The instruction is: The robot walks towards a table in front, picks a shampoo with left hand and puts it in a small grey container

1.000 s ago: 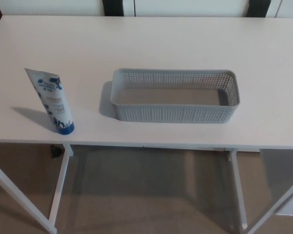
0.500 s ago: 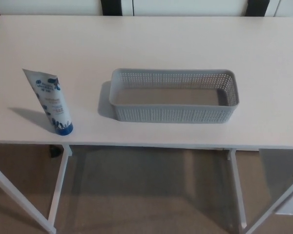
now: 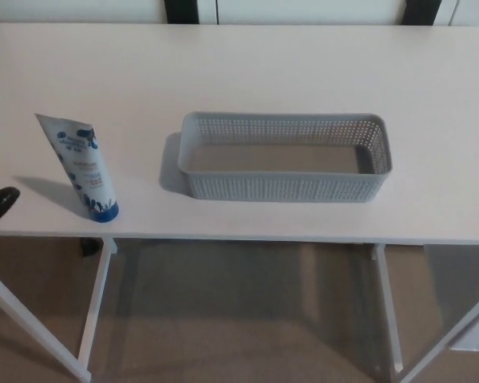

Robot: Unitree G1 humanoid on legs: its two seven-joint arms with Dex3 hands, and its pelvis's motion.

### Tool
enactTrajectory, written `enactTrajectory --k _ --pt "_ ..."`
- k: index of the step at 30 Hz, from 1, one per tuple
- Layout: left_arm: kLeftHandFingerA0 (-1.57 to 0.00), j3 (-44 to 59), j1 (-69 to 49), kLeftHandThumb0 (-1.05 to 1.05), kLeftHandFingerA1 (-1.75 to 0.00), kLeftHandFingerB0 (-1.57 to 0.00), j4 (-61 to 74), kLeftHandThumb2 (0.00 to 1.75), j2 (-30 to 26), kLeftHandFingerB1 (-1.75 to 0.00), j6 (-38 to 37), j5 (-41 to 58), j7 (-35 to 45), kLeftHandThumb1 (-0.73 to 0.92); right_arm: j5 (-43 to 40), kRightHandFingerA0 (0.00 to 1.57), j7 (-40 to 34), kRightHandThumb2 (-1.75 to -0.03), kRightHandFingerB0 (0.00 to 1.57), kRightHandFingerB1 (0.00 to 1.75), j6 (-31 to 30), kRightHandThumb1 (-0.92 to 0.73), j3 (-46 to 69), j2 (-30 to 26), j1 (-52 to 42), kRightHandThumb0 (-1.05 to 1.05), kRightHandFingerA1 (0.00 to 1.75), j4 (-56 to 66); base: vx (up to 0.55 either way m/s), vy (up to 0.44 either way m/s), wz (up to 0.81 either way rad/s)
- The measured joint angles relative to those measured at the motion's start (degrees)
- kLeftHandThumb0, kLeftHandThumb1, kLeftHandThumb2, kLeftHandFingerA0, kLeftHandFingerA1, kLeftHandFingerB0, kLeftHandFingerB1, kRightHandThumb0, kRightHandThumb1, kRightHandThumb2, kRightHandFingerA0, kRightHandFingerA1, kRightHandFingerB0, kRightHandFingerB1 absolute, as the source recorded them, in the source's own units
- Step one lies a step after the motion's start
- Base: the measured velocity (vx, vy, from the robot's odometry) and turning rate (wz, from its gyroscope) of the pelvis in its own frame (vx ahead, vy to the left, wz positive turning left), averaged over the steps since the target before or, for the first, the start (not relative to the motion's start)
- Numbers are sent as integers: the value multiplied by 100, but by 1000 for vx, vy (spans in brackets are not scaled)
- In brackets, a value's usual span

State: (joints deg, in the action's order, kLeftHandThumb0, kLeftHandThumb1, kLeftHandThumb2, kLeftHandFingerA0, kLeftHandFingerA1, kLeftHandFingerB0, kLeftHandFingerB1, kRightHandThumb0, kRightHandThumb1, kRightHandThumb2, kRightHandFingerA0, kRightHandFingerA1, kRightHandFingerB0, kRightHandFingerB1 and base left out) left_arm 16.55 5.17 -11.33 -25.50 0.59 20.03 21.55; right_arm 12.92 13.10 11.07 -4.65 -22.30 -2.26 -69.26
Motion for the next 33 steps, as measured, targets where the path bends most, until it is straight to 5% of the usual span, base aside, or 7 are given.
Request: enactTrajectory --k 33 --pt "-3 -932 375 -63 -26 0 -398 76 294 -11 8 -1096 -192 39 -46 56 91 -61 42 37 -24 -74 44 -20 250 -30 45 -53 0 0 0"
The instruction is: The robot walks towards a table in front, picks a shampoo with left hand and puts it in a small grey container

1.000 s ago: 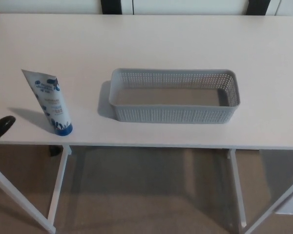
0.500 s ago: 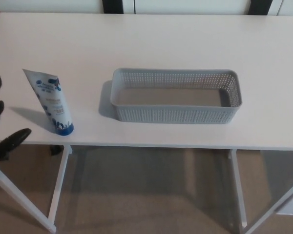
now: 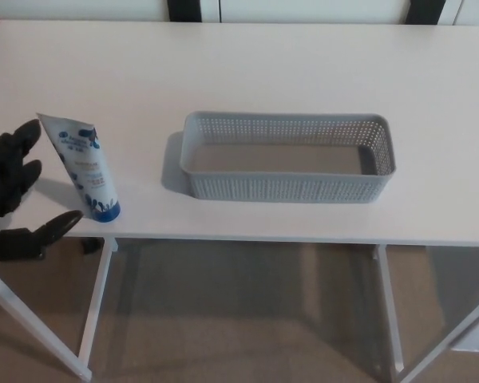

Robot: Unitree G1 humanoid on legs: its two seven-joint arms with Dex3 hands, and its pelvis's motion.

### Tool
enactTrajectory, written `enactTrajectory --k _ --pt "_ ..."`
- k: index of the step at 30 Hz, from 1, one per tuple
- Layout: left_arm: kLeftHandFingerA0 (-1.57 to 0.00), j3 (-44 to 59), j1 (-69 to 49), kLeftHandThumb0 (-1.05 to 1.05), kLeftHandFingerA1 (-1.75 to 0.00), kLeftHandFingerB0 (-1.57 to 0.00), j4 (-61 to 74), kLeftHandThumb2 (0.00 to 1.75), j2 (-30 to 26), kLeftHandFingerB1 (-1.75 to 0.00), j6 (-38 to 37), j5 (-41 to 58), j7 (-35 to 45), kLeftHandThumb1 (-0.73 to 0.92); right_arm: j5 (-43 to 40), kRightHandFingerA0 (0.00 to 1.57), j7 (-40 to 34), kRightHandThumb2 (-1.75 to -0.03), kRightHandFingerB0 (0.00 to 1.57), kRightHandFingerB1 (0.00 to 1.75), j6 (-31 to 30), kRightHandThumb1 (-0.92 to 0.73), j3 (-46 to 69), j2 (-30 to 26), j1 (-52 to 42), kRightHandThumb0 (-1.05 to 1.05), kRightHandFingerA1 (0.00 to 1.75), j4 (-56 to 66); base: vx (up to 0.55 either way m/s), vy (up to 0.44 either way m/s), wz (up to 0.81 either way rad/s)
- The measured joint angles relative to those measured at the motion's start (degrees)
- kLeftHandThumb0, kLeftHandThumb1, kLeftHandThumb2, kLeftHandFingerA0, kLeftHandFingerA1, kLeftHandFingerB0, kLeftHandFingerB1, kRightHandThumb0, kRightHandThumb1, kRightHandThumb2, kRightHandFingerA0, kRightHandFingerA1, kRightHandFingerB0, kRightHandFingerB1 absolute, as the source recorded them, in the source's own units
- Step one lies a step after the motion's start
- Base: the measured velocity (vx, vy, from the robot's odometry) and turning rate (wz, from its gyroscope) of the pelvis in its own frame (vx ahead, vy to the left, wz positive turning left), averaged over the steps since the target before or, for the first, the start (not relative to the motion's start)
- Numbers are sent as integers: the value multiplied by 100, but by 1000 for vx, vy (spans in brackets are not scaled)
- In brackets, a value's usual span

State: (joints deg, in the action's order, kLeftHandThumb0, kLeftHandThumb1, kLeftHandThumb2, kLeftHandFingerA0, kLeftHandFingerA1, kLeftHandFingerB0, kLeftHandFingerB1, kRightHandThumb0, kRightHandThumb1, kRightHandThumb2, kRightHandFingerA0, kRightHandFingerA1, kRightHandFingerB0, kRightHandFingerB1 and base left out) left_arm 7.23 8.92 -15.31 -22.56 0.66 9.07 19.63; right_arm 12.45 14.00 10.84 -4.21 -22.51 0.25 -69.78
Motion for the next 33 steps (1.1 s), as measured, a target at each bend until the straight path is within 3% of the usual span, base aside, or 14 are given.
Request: enactTrajectory --k 9,10,15,19,20,21,23,25,26,27,28,29,32,33 --pt "-2 135 171 -66 -32 0 -39 80 266 -13 424 208 48 42 32 51 -4 -62 39 37 -2 -76 -37 0 24 -30 45 12 0 0 0" --pt "-8 149 199 -68 -36 0 -35 77 298 -11 529 256 51 43 32 52 -1 -62 40 37 -2 -75 -36 0 24 -30 45 24 0 0 0" --pt "-4 164 523 -70 -37 0 -196 79 512 -5 960 315 -53 44 35 48 -1 -62 38 37 6 -76 -36 1 23 -29 44 17 0 0 0" --pt "-22 6 1177 -57 -47 0 -931 73 773 -10 1286 247 -261 39 33 48 5 -62 40 38 31 -76 -36 4 -108 -30 44 82 0 0 0" --pt "-41 -64 1340 -51 -42 0 -1118 55 838 -19 1338 217 -296 46 32 49 6 -62 40 37 38 -76 -35 4 -134 -30 43 107 0 0 0" --pt "-51 -174 1541 -53 -54 -5 -1349 70 913 -18 1402 172 -341 36 32 49 7 -63 38 37 46 -76 -34 4 -160 -31 44 132 0 0 0" --pt "-52 -429 2005 -51 -52 -4 -1802 68 1105 -19 1531 44 -449 35 31 50 8 -62 39 37 60 -75 -29 5 -174 -31 43 153 0 0 0" --pt "-98 -796 2571 -41 -63 -13 -2228 60 1366 -33 1689 -118 -532 35 20 51 12 -61 43 37 73 -74 1 5 -124 -29 43 175 0 0 0" --pt "-105 -948 2801 -33 -93 -33 -2390 61 1462 -39 1766 -188 -555 38 13 54 16 -62 47 37 77 -74 15 5 -85 -27 41 184 0 0 0" --pt "-105 -1080 3023 -33 -93 -33 -2561 61 1534 -39 1874 -296 -615 38 0 54 18 -62 47 37 84 -74 37 4 -41 -27 41 189 0 0 0" --pt "-108 -1106 3074 -33 -106 -39 -2598 64 1540 -42 1897 -323 -625 40 -2 54 18 -62 48 37 85 -74 43 3 -39 -27 41 189 0 0 0" --pt "-110 -1192 3230 -25 -114 -58 -2696 56 1568 -41 1974 -396 -658 53 -8 55 14 -61 50 37 91 -73 59 0 -37 -28 41 198 0 0 10" --pt "-110 -1366 3392 -22 -123 -65 -2783 59 1576 -45 2023 -513 -648 63 -44 55 11 -61 51 38 138 -73 103 -2 -6 -27 42 250 0 0 7" --pt "-111 -1385 3406 -7 -131 -73 -2789 73 1574 -53 2023 -531 -625 79 -56 53 11 -62 49 38 149 -73 120 -3 -6 -29 41 253 0 0 0"
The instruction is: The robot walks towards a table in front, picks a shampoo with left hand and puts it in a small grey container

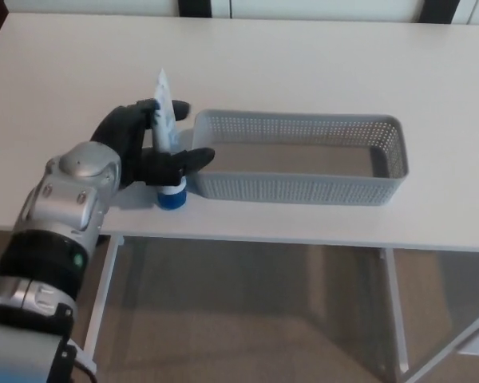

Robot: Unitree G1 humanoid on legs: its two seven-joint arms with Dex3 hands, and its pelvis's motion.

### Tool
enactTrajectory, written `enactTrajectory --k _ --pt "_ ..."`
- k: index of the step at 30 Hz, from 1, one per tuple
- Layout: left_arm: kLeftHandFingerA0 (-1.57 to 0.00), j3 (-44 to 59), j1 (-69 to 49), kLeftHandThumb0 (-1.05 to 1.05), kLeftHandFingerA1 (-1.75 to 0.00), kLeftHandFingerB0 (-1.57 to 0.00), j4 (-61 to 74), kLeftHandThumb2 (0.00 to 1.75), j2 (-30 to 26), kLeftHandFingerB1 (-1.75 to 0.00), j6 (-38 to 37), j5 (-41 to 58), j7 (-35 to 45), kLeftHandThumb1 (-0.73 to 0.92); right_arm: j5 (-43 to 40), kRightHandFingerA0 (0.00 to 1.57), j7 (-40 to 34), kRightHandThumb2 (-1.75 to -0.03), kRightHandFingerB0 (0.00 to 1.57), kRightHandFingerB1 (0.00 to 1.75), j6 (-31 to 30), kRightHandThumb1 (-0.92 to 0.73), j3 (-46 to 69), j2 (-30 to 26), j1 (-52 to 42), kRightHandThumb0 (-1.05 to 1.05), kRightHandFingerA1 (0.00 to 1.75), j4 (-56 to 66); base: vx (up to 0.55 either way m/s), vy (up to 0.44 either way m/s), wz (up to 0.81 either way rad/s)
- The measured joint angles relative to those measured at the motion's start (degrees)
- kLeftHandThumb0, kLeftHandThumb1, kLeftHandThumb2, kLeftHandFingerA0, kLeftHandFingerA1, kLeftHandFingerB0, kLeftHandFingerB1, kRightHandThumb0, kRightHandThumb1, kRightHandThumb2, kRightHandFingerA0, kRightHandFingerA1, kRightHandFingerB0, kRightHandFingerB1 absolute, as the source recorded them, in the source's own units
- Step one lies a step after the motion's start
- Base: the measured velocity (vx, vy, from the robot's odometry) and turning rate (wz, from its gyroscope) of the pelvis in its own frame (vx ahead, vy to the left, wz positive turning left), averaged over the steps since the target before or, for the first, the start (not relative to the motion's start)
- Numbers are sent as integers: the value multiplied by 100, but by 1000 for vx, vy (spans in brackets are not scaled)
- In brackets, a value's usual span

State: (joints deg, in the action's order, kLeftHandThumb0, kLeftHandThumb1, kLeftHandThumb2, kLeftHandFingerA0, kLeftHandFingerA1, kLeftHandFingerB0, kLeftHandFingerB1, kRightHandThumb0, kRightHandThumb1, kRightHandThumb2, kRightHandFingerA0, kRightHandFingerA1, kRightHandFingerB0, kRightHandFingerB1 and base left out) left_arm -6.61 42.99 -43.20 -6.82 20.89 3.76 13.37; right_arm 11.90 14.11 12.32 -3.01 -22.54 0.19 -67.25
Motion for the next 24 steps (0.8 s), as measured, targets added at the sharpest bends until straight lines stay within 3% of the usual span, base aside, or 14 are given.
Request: enactTrajectory --k 1,2,3,5,6,11,14,15,18,19,24 --pt "-111 -1 6 -5 -136 -77 -1 83 -17 -58 0 -11 50 76 -19 54 3 -61 49 37 10 -73 35 -8 -5 -30 41 2 0 0 8" --pt "-107 6 4 -5 -134 -83 10 82 -30 -74 0 -12 86 76 -35 55 7 -61 49 38 12 -72 63 -17 -11 -29 42 2 0 0 12" --pt "-107 15 -4 -5 -134 -83 30 82 -36 -74 0 -13 126 76 -49 55 12 -61 49 38 13 -72 83 -25 -14 -29 42 2 0 0 15" --pt "-101 51 -112 -11 -146 -78 165 80 -42 -108 -6 -13 151 82 -69 55 19 -61 48 38 13 -73 101 -29 -11 -29 42 4 0 0 5" --pt "-95 54 -177 -15 -151 -70 238 73 -57 -115 -14 -22 150 82 -72 57 20 -61 48 38 13 -72 97 -30 -9 -29 42 8 0 0 0" --pt "-89 129 -677 -12 -170 -69 850 68 -208 -114 -54 -65 111 87 -46 59 18 -60 47 38 4 -71 -28 -34 -20 -28 46 -12 0 0 0" --pt "-85 161 -892 -15 -167 -66 1215 67 -252 -113 -58 -64 129 85 -46 59 16 -61 47 38 -43 -71 -52 -34 -26 -28 46 -30 0 0 0" --pt "-92 160 -945 -17 -154 -68 1334 68 -276 -102 -58 -70 130 84 -48 61 13 -60 47 38 -68 -71 -53 -34 -28 -29 46 -31 0 0 0" --pt "-92 190 -1028 -18 -153 -67 1595 72 -430 -105 -59 -89 141 86 -36 59 -10 -60 48 38 -115 -70 -93 -35 -29 -30 45 -49 0 0 0" --pt "-92 223 -1033 -18 -152 -69 1637 72 -468 -98 -59 -88 149 85 -34 60 -15 -60 47 38 -124 -70 -101 -36 -29 -30 46 -58 0 0 0" --pt "-89 645 -1095 -14 -160 -71 2071 71 -757 -111 -54 -20 233 81 -30 58 -24 -60 45 38 -169 -71 -133 -75 -16 -30 46 -80 0 0 0"
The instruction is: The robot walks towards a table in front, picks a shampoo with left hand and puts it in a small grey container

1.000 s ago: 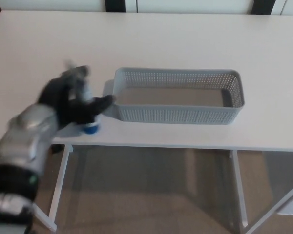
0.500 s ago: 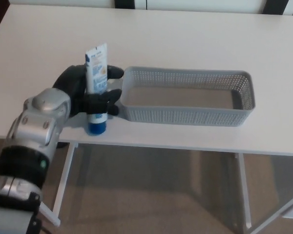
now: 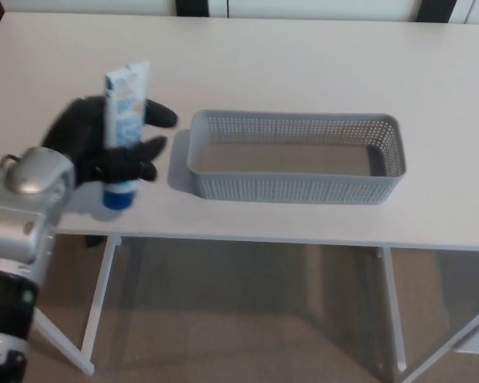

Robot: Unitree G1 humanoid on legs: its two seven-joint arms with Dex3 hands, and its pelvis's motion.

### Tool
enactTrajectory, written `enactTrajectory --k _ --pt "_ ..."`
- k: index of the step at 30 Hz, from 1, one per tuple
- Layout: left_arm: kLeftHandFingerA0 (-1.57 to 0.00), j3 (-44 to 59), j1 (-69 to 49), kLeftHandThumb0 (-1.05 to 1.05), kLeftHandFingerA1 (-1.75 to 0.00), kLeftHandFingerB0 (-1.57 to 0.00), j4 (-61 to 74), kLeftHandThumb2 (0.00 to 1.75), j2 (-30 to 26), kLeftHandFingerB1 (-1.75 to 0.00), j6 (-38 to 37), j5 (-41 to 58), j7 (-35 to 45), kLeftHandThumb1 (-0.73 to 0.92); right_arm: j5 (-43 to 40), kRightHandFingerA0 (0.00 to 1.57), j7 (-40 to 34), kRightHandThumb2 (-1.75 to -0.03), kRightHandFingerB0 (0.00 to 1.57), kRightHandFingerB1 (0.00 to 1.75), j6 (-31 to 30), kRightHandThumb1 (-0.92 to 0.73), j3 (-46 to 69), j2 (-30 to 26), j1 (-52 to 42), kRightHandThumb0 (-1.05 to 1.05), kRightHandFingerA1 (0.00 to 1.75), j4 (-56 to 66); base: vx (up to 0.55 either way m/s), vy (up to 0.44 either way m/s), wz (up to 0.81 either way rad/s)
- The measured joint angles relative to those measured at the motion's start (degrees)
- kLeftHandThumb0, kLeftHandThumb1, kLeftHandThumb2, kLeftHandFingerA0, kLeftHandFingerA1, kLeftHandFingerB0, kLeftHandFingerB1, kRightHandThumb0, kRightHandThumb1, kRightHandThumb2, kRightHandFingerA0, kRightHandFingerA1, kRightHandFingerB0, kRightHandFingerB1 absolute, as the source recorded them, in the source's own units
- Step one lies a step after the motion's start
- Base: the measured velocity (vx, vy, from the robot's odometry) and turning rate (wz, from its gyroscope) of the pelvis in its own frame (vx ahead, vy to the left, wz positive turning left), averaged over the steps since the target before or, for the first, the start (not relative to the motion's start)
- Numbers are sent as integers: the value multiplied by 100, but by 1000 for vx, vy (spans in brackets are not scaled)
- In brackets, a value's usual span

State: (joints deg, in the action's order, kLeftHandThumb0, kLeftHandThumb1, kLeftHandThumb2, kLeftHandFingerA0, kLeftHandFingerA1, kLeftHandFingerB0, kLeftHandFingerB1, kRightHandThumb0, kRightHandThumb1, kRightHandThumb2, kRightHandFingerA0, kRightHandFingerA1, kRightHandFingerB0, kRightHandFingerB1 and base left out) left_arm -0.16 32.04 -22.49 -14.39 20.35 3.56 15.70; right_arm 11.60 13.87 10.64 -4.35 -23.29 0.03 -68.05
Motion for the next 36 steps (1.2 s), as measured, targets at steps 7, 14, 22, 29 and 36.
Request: enactTrajectory --k 7,14,22,29,36 --pt "-97 300 180 -21 -156 -78 780 64 -261 -105 17 -39 -49 82 -5 61 2 -60 48 38 -34 -70 15 -48 107 -31 45 -30 0 0 0" --pt "-81 -625 800 -18 -143 -76 1949 65 -407 -75 94 -564 -160 76 -16 59 5 -61 46 37 -74 -71 12 -50 111 -32 44 -61 0 0 0" --pt "-79 -2345 1527 -28 -80 -68 1756 63 -141 -50 82 -1310 -67 76 -2 61 -12 -61 47 38 -97 -71 -62 -47 33 -31 45 -62 0 0 0" --pt "-71 -3228 2225 -26 -135 -62 764 64 626 -110 125 -1841 -37 74 -11 57 -9 -61 45 39 -87 -73 -72 -40 -2 -30 46 -96 0 0 0" --pt "-75 -3352 2225 -26 -90 -68 -152 63 1059 -58 67 -2050 -48 78 -11 57 0 -61 44 39 -85 -74 -108 -36 5 -31 47 -75 0 0 0"
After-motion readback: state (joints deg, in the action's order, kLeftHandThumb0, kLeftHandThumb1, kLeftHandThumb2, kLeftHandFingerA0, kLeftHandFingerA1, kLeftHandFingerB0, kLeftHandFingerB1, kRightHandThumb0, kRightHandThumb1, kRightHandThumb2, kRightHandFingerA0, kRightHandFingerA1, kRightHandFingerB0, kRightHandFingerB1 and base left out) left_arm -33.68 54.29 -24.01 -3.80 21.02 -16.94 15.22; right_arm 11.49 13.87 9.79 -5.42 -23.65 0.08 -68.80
